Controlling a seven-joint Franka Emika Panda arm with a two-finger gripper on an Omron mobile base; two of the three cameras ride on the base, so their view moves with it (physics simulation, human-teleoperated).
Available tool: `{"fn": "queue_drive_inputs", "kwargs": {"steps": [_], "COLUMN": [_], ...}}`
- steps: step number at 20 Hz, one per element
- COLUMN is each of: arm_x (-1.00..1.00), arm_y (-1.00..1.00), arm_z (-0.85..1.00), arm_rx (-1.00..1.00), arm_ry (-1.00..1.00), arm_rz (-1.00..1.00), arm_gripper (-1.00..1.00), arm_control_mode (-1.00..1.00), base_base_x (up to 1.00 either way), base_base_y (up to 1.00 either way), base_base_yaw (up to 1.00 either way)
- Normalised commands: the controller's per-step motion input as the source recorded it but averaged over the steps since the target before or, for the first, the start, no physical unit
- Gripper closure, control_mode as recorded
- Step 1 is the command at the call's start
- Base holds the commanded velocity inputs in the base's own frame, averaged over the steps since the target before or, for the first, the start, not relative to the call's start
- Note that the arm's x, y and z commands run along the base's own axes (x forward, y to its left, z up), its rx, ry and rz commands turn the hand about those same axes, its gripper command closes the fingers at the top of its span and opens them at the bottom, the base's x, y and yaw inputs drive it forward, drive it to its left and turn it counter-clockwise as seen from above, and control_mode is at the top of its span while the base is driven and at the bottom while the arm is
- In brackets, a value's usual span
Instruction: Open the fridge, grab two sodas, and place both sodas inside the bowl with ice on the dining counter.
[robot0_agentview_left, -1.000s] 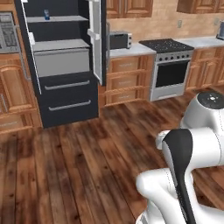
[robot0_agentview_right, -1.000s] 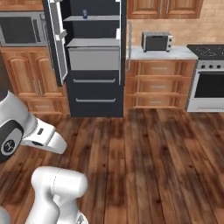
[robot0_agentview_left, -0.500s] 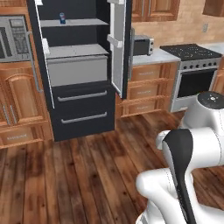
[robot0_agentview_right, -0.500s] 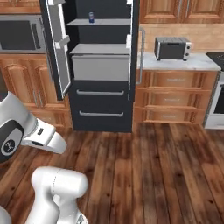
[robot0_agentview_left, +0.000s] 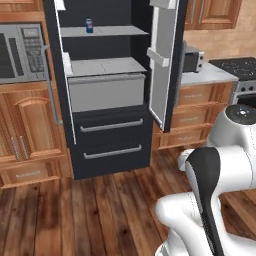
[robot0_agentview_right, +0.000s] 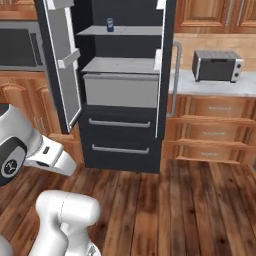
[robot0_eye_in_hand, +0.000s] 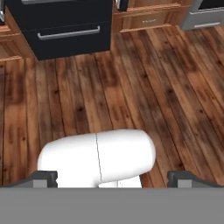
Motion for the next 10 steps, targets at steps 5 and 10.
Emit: {"fn": "queue_drive_inputs", "kwargs": {"steps": [5,10], "arm_x": [0.00,0.00], "arm_y": [0.00,0.00], "arm_z": [0.00,0.00], "arm_rx": [0.00,0.00], "arm_ry": [0.00,0.00], "arm_rz": [0.00,0.00], "arm_gripper": [-1.00,-1.00], "arm_control_mode": [1.00,1.00], "base_base_x": [0.88,0.79], "base_base_y": [0.14,0.05], "base_base_yaw": [0.17,0.17]}}
